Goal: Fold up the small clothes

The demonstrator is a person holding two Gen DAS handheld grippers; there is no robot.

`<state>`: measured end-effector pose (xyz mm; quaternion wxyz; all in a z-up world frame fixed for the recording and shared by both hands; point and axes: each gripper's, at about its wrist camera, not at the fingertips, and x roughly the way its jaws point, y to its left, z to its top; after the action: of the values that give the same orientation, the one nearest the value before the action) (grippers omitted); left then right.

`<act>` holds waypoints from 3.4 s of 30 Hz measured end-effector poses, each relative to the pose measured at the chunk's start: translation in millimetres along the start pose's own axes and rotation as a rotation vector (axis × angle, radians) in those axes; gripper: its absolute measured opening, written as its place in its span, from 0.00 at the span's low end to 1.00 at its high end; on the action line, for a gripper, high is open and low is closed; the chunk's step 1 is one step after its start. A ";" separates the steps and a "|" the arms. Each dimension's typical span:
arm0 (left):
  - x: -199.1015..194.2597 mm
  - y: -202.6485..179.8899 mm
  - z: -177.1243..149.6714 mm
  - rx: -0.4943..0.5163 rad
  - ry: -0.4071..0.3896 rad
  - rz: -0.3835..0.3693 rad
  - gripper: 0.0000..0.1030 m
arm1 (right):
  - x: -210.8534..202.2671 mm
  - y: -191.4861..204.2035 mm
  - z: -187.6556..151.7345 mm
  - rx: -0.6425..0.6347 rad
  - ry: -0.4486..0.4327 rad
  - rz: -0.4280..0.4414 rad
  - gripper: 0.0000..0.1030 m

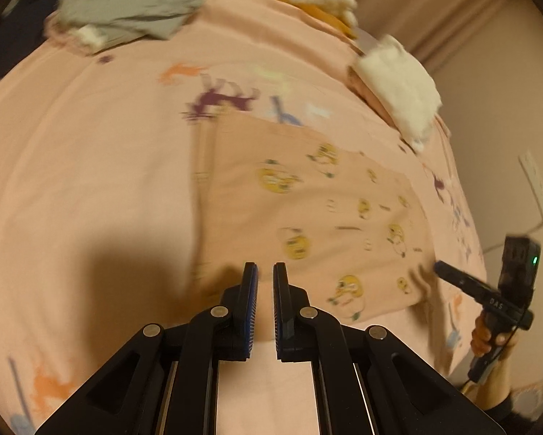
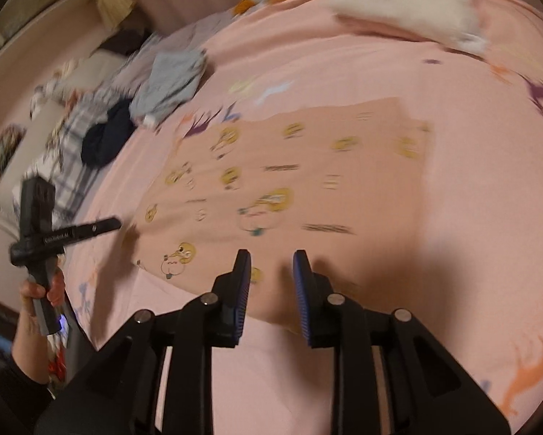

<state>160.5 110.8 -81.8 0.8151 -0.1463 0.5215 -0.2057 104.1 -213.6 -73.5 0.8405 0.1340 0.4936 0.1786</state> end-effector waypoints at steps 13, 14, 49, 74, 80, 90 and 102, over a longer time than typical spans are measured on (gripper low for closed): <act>75.0 -64.7 -12.8 0.242 0.070 0.140 0.02 | 65.5 36.7 8.0 -0.178 0.066 -0.143 0.24; 75.9 -64.6 -17.2 0.254 0.071 0.143 0.02 | 64.7 36.8 3.5 -0.188 0.066 -0.149 0.24; 55.4 -48.0 32.1 0.126 -0.045 0.118 0.29 | 42.2 -3.9 68.5 0.033 -0.072 -0.109 0.36; 59.3 -32.4 12.2 0.131 -0.014 0.169 0.29 | 40.6 0.2 7.5 -0.168 -0.001 -0.286 0.34; 49.5 -29.7 -4.5 0.140 -0.020 0.183 0.29 | 28.2 -1.3 -20.0 -0.214 0.015 -0.334 0.34; 27.0 -22.5 -39.1 0.139 -0.006 0.202 0.29 | -7.3 3.0 -51.4 -0.191 0.018 -0.311 0.34; -28.6 8.2 -51.1 -0.011 -0.097 0.160 0.40 | -57.9 12.3 -55.8 -0.081 -0.104 -0.230 0.41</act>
<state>104.9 130.7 -84.1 0.8524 -0.1184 0.4925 -0.1299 27.1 -224.9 -49.9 0.8847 0.0514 0.4537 0.0937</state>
